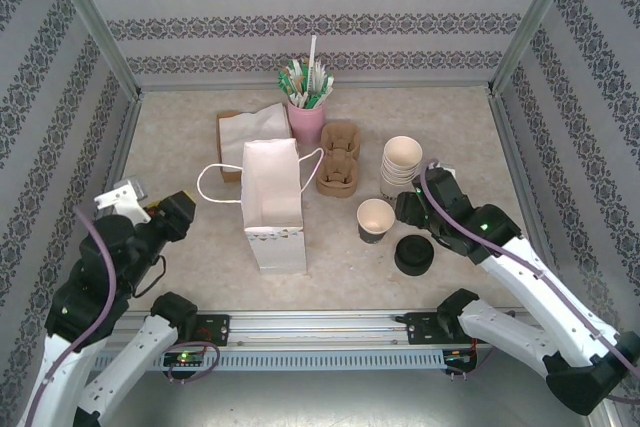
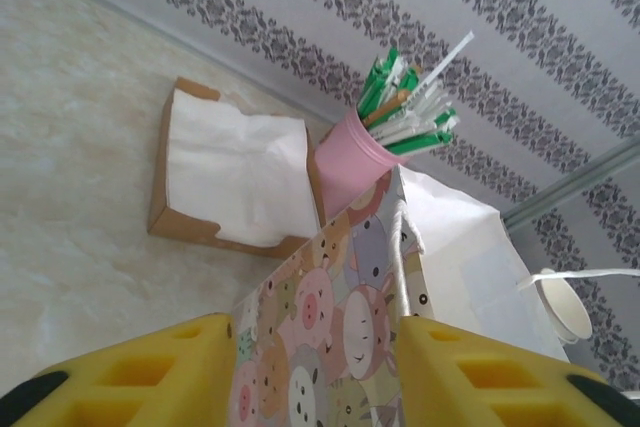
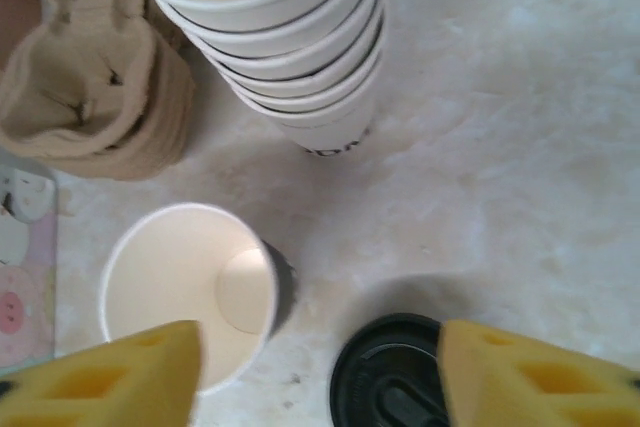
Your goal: Pack the takeout coffee
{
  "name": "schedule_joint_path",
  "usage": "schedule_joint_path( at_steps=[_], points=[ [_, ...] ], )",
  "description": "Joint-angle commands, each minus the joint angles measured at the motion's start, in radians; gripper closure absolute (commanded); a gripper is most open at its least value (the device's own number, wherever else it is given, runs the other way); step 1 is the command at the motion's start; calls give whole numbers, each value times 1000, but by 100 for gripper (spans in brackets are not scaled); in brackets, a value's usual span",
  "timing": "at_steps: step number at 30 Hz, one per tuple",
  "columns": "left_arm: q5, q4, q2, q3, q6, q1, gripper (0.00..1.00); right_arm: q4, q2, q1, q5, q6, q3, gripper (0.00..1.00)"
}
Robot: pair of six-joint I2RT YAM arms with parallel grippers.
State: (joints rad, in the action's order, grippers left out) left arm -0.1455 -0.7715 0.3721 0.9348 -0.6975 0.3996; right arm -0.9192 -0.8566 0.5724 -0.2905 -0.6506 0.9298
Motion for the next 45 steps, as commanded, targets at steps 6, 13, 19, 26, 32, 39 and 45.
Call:
schedule_joint_path(
  at_steps=[6, 13, 19, 26, 32, 39, 45],
  points=[
    [-130, -39, -149, -122, -159, 10, 58, -215, -24, -68, 44, -95, -6, 20],
    [-9, 37, -173, -326, -312, 10, 58, -295, -42, -74, 95, -174, -48, 27],
    [15, 101, -170, -422, -344, 10, 57, -248, -34, -74, 134, -139, -109, 25],
    [38, 156, -140, -465, -340, 11, 56, -72, 31, -78, 241, -94, -191, 24],
    [53, 196, -123, -480, -328, 10, 53, 37, 88, -10, 127, 258, -78, 22],
    [64, 220, -91, -483, -303, 10, 53, 68, 215, -81, 357, 753, -50, 15],
    [73, 230, -75, -474, -289, 10, 52, -81, 167, -261, 534, 1178, -44, 17]
  ],
)
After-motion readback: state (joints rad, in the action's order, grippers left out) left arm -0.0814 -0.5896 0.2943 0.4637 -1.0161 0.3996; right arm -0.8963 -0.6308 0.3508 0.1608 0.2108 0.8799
